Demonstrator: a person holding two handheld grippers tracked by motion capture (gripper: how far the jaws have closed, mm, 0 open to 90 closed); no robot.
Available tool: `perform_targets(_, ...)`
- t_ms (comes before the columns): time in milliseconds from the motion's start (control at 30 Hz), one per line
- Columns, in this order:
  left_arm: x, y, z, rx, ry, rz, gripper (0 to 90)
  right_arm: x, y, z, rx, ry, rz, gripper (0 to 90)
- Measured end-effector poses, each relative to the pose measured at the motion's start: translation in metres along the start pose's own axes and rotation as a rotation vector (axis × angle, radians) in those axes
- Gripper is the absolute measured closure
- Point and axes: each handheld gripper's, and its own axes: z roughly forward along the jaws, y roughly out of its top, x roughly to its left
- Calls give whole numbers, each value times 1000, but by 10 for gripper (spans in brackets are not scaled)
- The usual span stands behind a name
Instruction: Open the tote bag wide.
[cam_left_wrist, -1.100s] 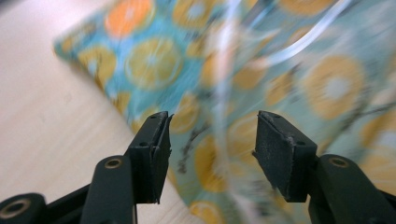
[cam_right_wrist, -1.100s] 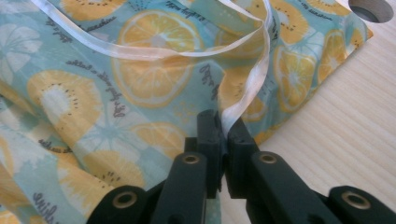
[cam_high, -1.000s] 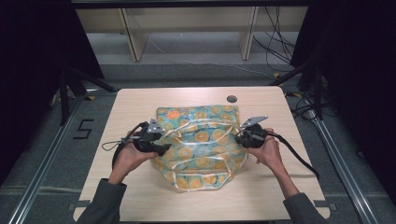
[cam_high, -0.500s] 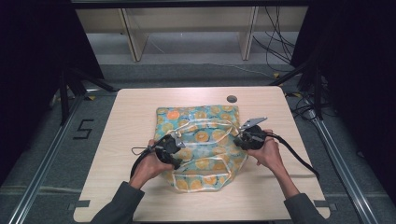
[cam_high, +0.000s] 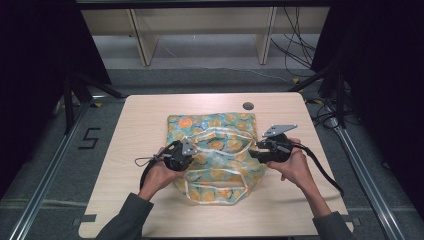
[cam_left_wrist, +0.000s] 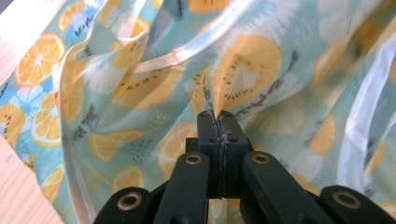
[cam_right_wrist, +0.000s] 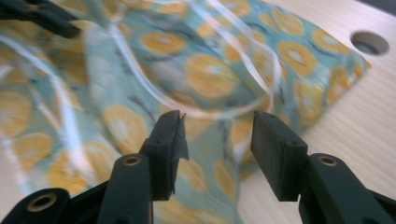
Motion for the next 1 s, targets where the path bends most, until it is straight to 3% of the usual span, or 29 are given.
perform_targets(33, 3, 0, -3, -27, -13, -24, 895, 12, 2, -4, -14, 42, -15, 535)
perform_targets(100, 4, 1, -6, -33, -24, -37, 895, 23, 5, -8, -18, 100, -41, 536)
perform_targets(167, 6, 1, -6, -47, -35, -45, 895, 28, 5, -9, -15, 117, -37, 534)
perform_targets(200, 7, 1, -7, -43, -49, -44, 895, 36, 7, -8, -23, 144, -53, 528)
perform_targets(233, 7, 1, -8, -48, -39, -44, 895, 47, 8, -4, -31, 190, -78, 527)
perform_targets(267, 7, 2, -8, -45, -40, -45, 895, 53, 8, 0, -36, 208, -98, 527)
perform_targets(300, 7, 2, -8, -52, -42, -46, 895, 63, 7, 6, -8, 236, -116, 525)
perform_targets(333, 7, 3, -8, -56, -57, -55, 895, 77, 6, 18, 22, 232, -161, 523)
perform_targets(367, 7, 3, -8, -56, -64, -62, 896, 82, 4, 26, 11, 218, -192, 523)
perform_targets(400, 8, 4, -8, -55, -59, -54, 896, 89, 2, 33, 56, 187, -186, 523)
perform_targets(433, 9, 4, -8, -54, -63, -62, 895, 91, 0, 42, 82, 162, -222, 525)
perform_targets(500, 9, 4, -8, -57, -67, -65, 896, 94, -3, 49, 100, 169, -222, 561)
perform_targets(533, 11, 4, -8, -57, -62, -70, 896, 95, -6, 59, 122, 187, -277, 786)
perform_targets(567, 13, 4, -10, -57, -62, -45, 896, 96, -7, 59, 135, 200, -257, 850)
perform_targets(600, 12, 4, -12, -56, -57, -63, 897, 96, -8, 58, 133, 227, -259, 896)
perform_targets(633, 14, 5, -14, -66, -62, -60, 897, 97, -9, 56, 136, 249, -283, 900)
perform_targets(667, 16, 6, -18, -74, -59, -50, 897, 99, -11, 52, 151, 271, -277, 900)
perform_targets(700, 17, 7, -21, -80, -55, -61, 897, 102, -14, 46, 163, 271, -271, 900)
perform_targets(767, 20, 11, -31, -98, -50, -57, 897, 109, -22, 37, 167, 256, -309, 900)
perform_targets(800, 21, 14, -36, -99, -40, -52, 898, 111, -27, 32, 166, 258, -299, 900)
perform_targets(867, 23, 21, -45, -106, -27, -40, 898, 113, -37, 20, 173, 320, -288, 900)
perform_targets(900, 23, 21, -45, -106, -27, -40, 898, 113, -37, 20, 173, 320, -288, 900)
perform_targets(933, 25, 24, -48, -110, -26, -21, 898, 119, -48, 4, 169, 370, -273, 900)
perform_targets(1000, 29, 34, -44, -109, -13, -33, 897, 121, -52, -6, 152, 389, -311, 900)
